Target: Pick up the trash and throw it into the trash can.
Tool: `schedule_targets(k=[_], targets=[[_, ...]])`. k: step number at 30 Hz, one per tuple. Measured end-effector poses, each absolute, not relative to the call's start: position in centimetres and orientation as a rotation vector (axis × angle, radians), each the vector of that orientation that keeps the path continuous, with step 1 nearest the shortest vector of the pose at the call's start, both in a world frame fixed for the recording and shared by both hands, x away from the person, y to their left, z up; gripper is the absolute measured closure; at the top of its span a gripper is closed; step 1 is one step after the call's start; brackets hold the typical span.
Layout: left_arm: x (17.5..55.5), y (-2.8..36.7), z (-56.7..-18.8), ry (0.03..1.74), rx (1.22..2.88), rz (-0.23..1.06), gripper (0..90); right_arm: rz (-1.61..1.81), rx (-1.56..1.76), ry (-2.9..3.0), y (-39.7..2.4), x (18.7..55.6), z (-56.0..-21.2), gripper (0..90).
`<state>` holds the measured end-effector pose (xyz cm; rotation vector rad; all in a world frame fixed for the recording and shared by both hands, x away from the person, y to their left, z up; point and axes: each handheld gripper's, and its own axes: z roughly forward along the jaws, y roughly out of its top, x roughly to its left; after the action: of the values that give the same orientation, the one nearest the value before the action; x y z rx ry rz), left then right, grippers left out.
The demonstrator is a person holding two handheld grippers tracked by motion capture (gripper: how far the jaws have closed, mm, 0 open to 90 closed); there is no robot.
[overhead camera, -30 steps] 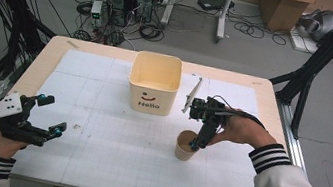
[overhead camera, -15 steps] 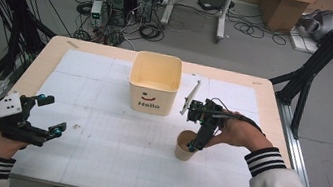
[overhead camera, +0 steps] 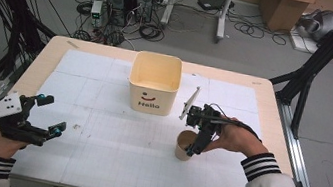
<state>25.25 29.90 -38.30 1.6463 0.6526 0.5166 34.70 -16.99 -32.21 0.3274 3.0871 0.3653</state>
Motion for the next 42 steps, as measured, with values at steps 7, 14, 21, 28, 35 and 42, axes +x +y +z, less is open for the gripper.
schedule_targets(k=[7,14,21,28,35,42], targets=[[25.2,29.9,-38.3,0.653,1.645,0.517,1.8,0.374,0.328,3.092,-16.8,34.6,-32.6,0.2],[25.2,29.9,-38.3,0.652,1.646,0.515,1.7,0.361,0.341,3.093,-16.8,34.6,-33.4,0.1],[25.3,29.9,-38.3,0.652,1.646,0.513,1.7,0.378,0.353,3.084,-17.0,34.6,-34.4,0.1],[25.3,29.9,-38.3,0.652,1.646,0.51,1.7,0.376,0.363,3.078,-17.1,34.5,-35.2,0.2],[25.3,29.9,-38.3,0.651,1.642,0.51,1.8,0.364,0.372,3.058,-17.1,34.4,-36.2,0.1],[25.3,29.9,-38.3,0.649,1.645,0.509,1.8,0.35,0.388,3.048,-17.2,34.3,-37.4,0.2]])
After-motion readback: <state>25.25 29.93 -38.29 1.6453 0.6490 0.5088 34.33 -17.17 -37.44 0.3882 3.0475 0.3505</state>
